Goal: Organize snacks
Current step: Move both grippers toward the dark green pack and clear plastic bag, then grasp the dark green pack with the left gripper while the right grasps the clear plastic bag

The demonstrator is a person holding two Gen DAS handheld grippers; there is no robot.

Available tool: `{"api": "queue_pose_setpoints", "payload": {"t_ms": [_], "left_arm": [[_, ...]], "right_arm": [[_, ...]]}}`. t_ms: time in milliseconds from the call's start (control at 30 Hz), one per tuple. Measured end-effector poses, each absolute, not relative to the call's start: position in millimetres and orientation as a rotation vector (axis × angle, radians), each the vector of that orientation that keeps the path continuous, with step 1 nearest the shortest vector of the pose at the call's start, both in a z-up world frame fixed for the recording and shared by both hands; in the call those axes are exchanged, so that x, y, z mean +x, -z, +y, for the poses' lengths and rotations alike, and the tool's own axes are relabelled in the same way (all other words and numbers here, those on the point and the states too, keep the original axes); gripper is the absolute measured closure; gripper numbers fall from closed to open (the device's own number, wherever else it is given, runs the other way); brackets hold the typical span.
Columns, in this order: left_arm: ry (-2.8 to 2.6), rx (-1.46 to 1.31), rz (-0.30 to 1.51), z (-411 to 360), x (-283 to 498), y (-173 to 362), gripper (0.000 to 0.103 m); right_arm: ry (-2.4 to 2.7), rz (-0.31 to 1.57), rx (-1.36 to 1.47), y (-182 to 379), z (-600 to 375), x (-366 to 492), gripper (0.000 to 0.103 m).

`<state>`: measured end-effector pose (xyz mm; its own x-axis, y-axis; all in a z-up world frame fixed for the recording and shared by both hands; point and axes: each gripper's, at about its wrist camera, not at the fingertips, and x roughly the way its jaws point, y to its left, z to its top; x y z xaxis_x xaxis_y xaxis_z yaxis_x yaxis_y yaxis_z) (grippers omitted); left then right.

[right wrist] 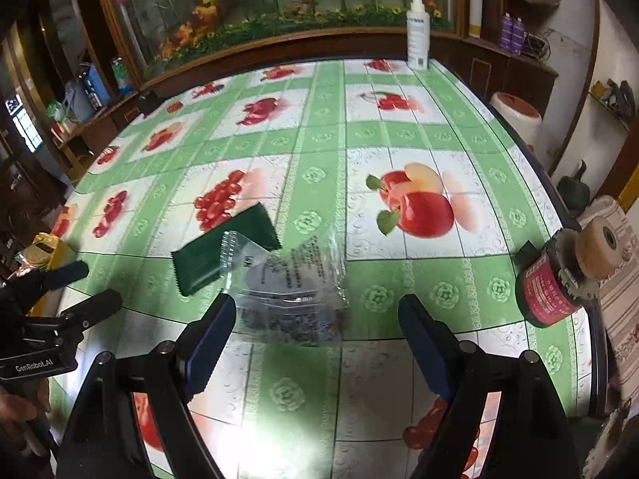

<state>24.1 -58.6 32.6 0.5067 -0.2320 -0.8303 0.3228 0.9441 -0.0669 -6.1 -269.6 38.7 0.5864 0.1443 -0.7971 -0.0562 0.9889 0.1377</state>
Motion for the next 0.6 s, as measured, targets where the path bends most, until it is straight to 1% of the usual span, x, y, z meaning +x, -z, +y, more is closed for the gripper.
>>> {"api": "queue_pose_setpoints", "payload": {"t_ms": [167,467,600], "left_arm": [[0.408,0.171,1.000,-87.6,46.3,-22.9,0.016],[0.560,0.300,1.038,-125.0,71.2,-5.4,0.016],[0.608,0.284,1.033,-131.0,78.4,-3.0,0.016]], "right_arm": [[-0.122,0.952,0.181,-31.2,-285.0,-9.0,0.019],[-0.117,0.956,0.193,-29.4,-291.9,-14.9,0.019],[-0.125,0.956,0.188,-29.9,-289.5,-12.5,0.019]]}}
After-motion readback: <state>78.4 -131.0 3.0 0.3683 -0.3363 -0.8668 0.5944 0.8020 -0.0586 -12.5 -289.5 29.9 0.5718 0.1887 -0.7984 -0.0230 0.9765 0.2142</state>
